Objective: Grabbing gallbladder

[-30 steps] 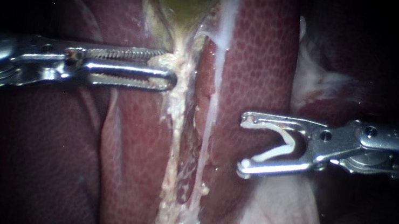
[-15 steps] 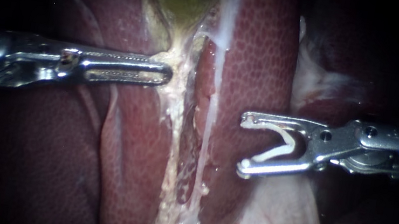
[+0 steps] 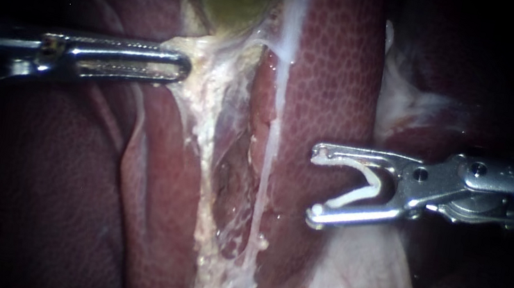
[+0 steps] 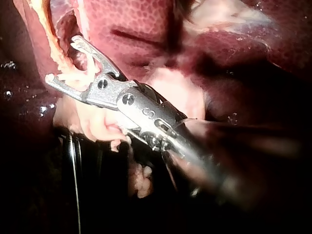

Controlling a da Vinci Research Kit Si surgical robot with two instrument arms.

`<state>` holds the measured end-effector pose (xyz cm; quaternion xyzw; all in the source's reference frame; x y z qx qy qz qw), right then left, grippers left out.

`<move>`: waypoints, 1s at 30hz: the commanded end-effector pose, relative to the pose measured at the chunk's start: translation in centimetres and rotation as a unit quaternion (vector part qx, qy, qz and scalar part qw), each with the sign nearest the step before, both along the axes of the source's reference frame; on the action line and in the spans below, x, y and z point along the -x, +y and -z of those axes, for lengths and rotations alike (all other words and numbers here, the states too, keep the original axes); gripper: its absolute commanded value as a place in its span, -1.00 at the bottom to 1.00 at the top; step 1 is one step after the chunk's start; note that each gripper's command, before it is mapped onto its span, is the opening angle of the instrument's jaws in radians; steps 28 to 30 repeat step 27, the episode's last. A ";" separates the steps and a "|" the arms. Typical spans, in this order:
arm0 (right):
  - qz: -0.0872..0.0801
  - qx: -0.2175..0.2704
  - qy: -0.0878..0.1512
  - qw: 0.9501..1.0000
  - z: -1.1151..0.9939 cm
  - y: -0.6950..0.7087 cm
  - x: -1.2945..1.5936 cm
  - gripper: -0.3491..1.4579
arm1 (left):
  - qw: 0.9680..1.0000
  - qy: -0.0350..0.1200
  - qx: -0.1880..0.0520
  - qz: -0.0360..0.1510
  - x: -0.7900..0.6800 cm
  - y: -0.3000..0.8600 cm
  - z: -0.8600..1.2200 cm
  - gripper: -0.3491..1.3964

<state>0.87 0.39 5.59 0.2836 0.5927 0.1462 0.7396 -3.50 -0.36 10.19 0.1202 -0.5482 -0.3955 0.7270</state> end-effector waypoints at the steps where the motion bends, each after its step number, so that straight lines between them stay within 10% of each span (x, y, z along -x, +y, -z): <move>1: 0.000 0.000 0.000 1.000 0.00 0.00 0.00 0.04 | 1.000 0.000 0.000 0.002 -0.02 0.02 0.02 -1.00; 30: 0.000 0.000 0.000 1.000 0.00 0.00 -0.01 0.04 | 1.000 0.001 0.000 0.012 -0.15 0.08 0.10 -1.00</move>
